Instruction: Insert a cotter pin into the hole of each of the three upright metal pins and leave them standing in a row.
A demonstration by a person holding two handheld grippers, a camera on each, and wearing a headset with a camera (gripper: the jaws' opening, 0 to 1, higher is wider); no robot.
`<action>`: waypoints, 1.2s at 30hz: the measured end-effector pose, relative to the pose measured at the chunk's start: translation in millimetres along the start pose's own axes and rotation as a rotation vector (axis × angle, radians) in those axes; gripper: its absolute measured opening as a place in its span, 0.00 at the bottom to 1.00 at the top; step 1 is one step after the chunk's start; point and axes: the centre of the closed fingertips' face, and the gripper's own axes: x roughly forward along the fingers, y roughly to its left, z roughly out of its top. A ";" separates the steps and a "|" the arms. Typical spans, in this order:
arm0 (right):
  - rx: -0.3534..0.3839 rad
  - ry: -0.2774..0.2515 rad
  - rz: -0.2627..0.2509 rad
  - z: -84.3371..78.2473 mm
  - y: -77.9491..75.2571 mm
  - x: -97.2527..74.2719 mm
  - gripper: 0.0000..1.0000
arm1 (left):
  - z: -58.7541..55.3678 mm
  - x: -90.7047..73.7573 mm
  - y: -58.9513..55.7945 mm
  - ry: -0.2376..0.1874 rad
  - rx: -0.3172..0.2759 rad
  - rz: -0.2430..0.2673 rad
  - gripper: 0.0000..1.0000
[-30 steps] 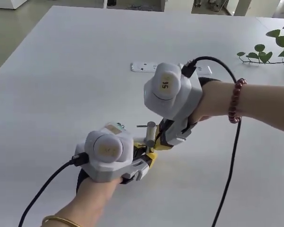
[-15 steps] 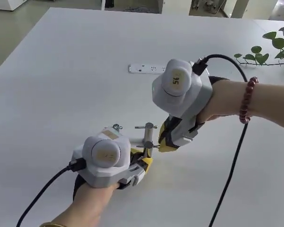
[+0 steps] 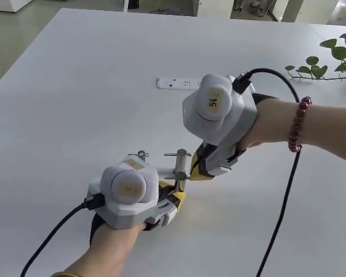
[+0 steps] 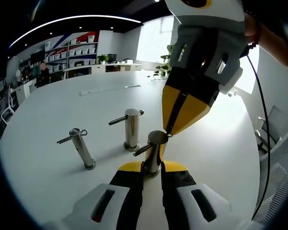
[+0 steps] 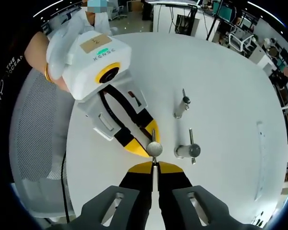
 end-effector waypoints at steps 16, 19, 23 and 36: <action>-0.010 -0.005 0.002 5.6 -0.6 2.2 0.00 | -1.1 1.1 -0.3 0.002 -0.012 -0.001 0.13; 0.015 -0.014 0.007 5.3 -0.8 2.5 0.00 | -2.4 1.7 -0.8 0.010 -0.015 -0.001 0.14; 0.032 -0.029 -0.001 5.4 -0.1 1.8 0.00 | -2.8 2.0 -2.1 0.013 -0.017 -0.003 0.16; 0.091 -0.097 -0.015 18.8 -0.2 3.9 0.12 | -4.9 -6.9 5.2 0.033 -0.020 0.021 0.29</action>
